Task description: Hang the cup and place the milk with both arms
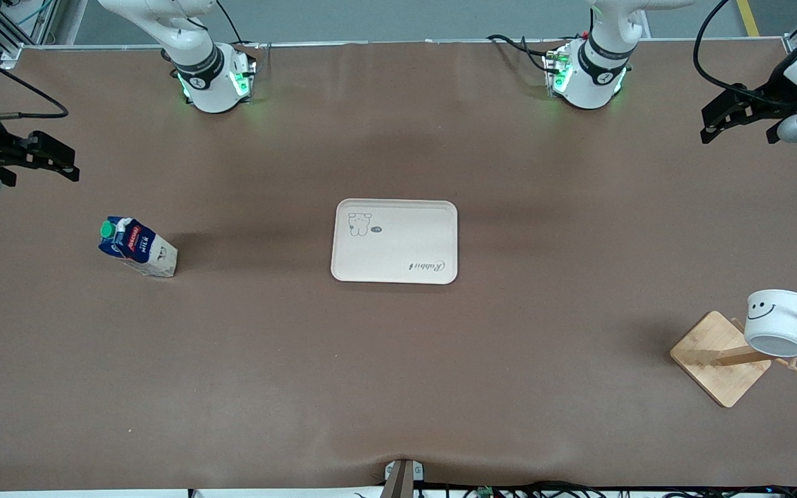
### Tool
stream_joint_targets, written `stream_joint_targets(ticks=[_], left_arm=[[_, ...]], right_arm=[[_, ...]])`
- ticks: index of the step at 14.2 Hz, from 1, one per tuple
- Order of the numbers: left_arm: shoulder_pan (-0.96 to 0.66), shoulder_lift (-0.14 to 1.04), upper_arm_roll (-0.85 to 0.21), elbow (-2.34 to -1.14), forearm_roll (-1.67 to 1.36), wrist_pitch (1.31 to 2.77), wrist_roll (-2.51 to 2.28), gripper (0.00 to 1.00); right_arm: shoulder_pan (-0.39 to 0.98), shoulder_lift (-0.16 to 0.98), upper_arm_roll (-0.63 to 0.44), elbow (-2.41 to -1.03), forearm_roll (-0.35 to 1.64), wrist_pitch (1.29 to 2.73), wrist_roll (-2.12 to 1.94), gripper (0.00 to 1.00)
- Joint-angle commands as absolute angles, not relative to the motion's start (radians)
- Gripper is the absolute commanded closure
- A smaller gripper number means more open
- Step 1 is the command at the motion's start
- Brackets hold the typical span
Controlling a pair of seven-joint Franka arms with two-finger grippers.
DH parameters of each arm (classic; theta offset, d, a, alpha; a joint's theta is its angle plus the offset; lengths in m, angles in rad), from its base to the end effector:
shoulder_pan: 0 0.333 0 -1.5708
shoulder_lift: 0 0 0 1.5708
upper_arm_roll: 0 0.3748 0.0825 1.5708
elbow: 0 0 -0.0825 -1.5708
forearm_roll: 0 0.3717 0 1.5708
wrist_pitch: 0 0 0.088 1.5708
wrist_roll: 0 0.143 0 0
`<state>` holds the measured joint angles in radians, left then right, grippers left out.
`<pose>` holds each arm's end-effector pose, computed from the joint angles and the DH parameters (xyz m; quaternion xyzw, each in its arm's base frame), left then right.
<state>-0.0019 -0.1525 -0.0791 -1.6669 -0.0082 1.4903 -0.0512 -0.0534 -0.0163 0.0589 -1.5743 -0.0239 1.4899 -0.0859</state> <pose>0.4738 -0.0434 0.6740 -0.9998 0.0146 0.0121 0.0027 0.5251 -0.0004 0.6477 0.9983 0.0451 -0.0345 0.0110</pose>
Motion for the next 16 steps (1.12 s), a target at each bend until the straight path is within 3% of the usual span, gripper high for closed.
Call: stream_joint_targets(ticks=[1,16], left_arm=[[-0.006,-0.153,-0.068,-1.661,-0.031,1.494,-0.044,0.00],[-0.008,-0.150,-0.069,-1.641,-0.023,1.493,-0.058,0.00]], right_arm=[[-0.058,-0.029,0.064,-1.574,-0.025,1.479,-0.092,0.00],[-0.060,-0.028,0.064,-1.571,-0.025,1.474,-0.089,0.00]])
